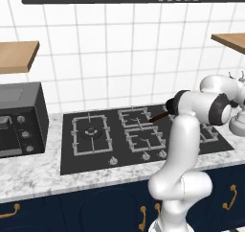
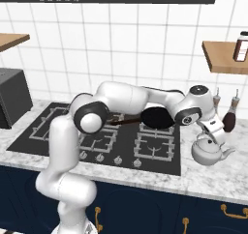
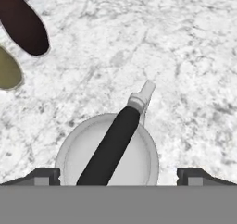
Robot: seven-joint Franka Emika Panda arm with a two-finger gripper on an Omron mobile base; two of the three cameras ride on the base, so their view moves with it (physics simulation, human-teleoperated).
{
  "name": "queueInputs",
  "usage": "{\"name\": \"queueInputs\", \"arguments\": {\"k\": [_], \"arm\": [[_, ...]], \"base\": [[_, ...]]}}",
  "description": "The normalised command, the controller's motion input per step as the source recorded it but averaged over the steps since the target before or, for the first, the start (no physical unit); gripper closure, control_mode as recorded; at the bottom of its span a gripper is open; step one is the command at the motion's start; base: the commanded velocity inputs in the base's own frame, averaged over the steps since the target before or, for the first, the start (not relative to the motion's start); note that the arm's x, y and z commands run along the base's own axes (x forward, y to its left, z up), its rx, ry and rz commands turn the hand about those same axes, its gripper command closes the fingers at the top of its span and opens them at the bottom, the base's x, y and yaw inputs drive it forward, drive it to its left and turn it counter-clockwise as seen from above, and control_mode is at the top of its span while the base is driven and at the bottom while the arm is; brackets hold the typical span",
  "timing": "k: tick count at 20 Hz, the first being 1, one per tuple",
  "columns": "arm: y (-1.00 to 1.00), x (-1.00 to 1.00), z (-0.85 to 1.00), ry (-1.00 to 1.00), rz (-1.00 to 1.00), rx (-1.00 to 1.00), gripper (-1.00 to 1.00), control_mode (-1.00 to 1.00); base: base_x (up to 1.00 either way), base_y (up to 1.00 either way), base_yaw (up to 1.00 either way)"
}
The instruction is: Pick the kettle from the counter and place it on a stove burner. Then turn the burner on.
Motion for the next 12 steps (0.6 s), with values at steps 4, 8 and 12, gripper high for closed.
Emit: {"name": "queueInputs", "arguments": {"k": [4, 8, 12], "arm": [[-0.08, 0.38, -0.11, 0.01, 0.0, 0.0, -1.0, -1.0], [-0.02, 0.32, -0.12, 0.0, 0.0, 0.01, -1.0, -1.0], [0.0, 0.2, -0.3, 0.0, 0.0, 0.0, -1.0, -1.0]], "base": [[0.0, 0.0, 0.0], [0.0, 0.0, 0.0], [0.0, 0.0, 0.0]]}}
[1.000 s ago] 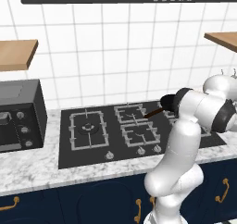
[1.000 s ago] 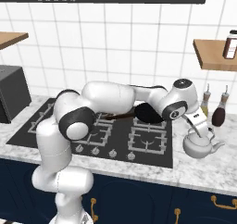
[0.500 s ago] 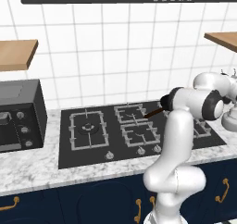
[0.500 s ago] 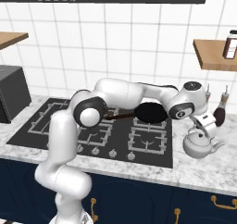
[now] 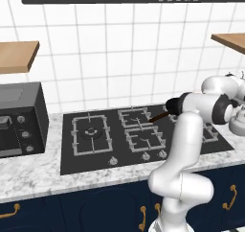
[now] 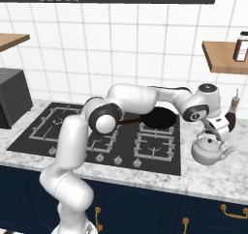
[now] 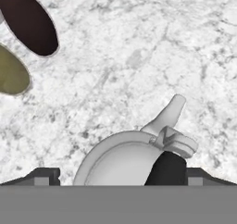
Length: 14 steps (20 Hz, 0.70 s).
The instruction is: Pick the kettle from the counter and place it on a stove burner. Then turn the burner on.
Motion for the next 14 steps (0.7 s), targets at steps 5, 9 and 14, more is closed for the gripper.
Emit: {"name": "queueInputs", "arguments": {"k": [5, 9, 14], "arm": [[0.0, 0.07, -0.21, -0.01, 0.0, 0.0, 1.0, -1.0], [0.0, 0.0, 0.0, 0.0, 0.0, 0.0, 1.0, -1.0], [0.0, -0.05, 0.01, -0.03, 0.0, 0.0, 1.0, -1.0]], "base": [[0.0, 0.0, 0.0], [0.0, 0.0, 0.0], [0.0, 0.0, 0.0]]}}
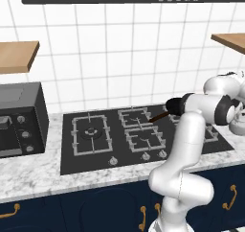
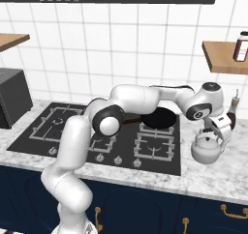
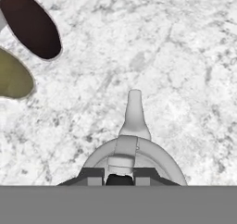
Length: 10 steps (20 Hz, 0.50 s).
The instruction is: Pick the kettle from the counter and place it on a stove burner. Then turn the burner on.
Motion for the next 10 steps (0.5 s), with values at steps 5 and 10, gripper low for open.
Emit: {"name": "queueInputs", "arguments": {"k": [5, 10], "arm": [[0.11, -0.59, 0.29, -0.3, 0.0, 0.0, 1.0, -1.0], [0.3, -0.73, 0.64, -0.32, 0.0, 0.0, 1.0, -1.0]], "base": [[0.0, 0.0, 0.0], [0.0, 0.0, 0.0]]}}
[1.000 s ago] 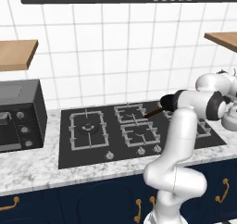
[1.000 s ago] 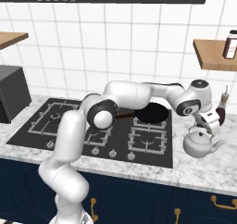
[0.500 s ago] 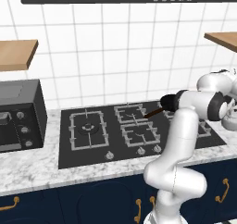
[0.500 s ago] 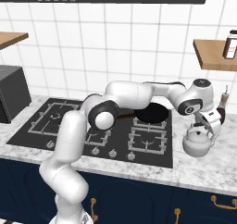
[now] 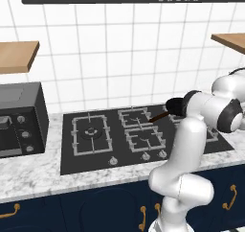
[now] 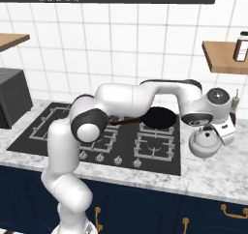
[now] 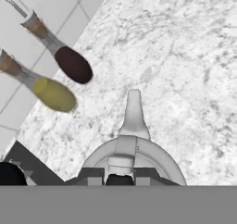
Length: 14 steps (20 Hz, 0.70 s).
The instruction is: Pick the kettle from the counter and place it on a stove burner. Then turn the burner on.
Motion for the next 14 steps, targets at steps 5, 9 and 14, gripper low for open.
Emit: {"name": "queueInputs", "arguments": {"k": [5, 9, 14], "arm": [[0.77, -0.5, 1.0, -0.06, 0.0, 0.0, 1.0, -1.0], [1.0, -0.08, 0.91, -0.04, 0.0, 0.04, 1.0, -1.0], [1.0, -0.01, 0.47, -0.11, 0.0, 0.0, 1.0, -1.0]], "base": [[0.0, 0.0, 0.0], [0.0, 0.0, 0.0], [0.0, 0.0, 0.0]]}}
